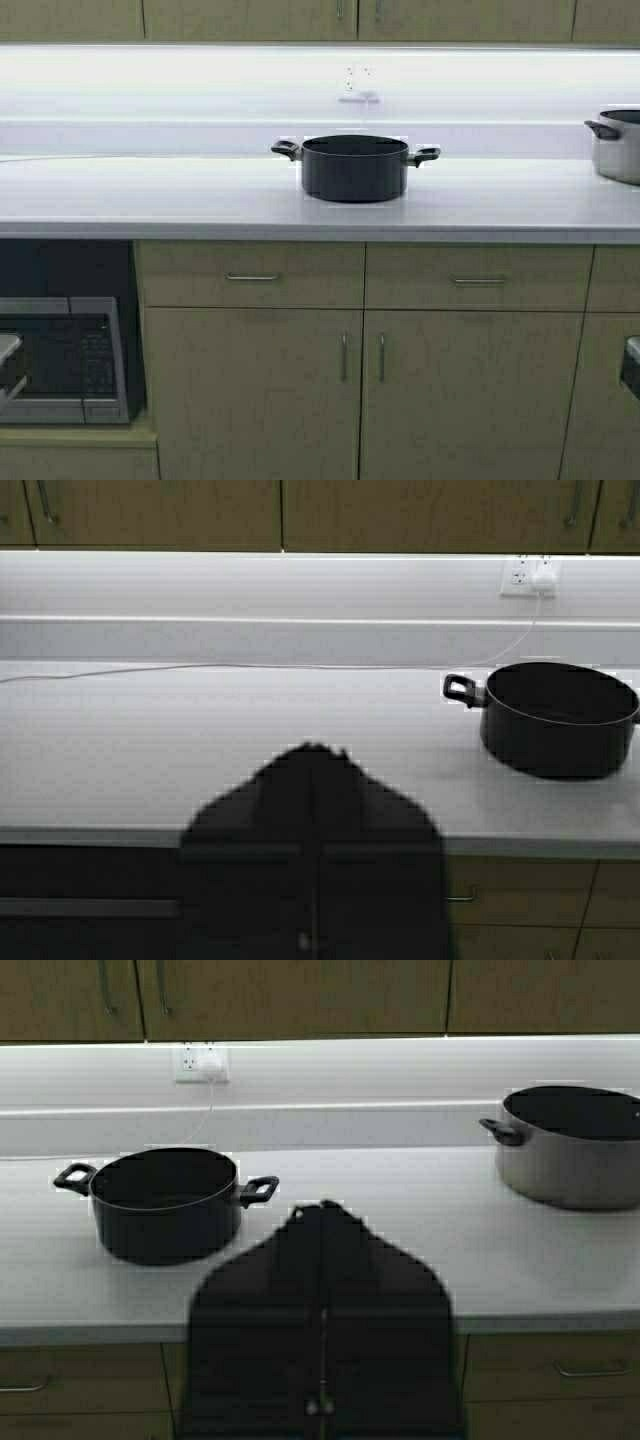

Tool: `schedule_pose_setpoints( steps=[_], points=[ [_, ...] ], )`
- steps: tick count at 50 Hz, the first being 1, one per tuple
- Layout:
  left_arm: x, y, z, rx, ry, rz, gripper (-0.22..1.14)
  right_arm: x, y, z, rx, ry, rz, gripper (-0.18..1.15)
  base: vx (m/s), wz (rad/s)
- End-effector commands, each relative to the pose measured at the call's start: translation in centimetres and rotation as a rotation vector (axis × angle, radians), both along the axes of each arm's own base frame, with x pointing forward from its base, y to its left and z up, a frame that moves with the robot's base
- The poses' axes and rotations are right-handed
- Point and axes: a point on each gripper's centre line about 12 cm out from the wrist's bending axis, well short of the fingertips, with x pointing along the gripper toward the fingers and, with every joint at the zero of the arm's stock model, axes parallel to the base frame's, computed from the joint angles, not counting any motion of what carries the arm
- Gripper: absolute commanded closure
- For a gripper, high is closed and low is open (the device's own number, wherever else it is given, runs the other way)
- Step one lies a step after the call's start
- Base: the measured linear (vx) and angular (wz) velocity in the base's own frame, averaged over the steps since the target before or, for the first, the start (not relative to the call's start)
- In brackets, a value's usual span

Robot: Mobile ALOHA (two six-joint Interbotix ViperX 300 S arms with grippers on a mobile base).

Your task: Open the cabinet, put the pot inside, then close it

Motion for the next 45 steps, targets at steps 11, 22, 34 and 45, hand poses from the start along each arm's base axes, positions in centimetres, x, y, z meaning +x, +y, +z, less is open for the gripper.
schedule_pose_setpoints(
  steps=[11, 22, 34, 45],
  points=[
    [0.2, -0.3, -1.1, -0.001, 0.058, -0.014, 0.88, 0.3, 0.1, 0.1, 0.011, 0.018, 0.004, 0.92, 0.14, -0.01],
    [-0.1, -0.3, -1.1, -0.013, 0.065, -0.015, 0.89, 0.4, 0.1, 0.3, 0.012, 0.014, 0.005, 0.92, 0.19, -0.03],
    [-0.2, -0.2, -1.6, -0.032, 0.088, -0.014, 0.89, -0.1, 0.1, -0.5, 0.019, 0.028, 0.007, 0.92, 0.29, -0.04],
    [-0.2, -0.2, -1.7, -0.09, 0.091, -0.014, 0.89, -0.1, 0.1, -0.3, 0.016, 0.025, 0.007, 0.92, 0.31, -0.1]
  ],
)
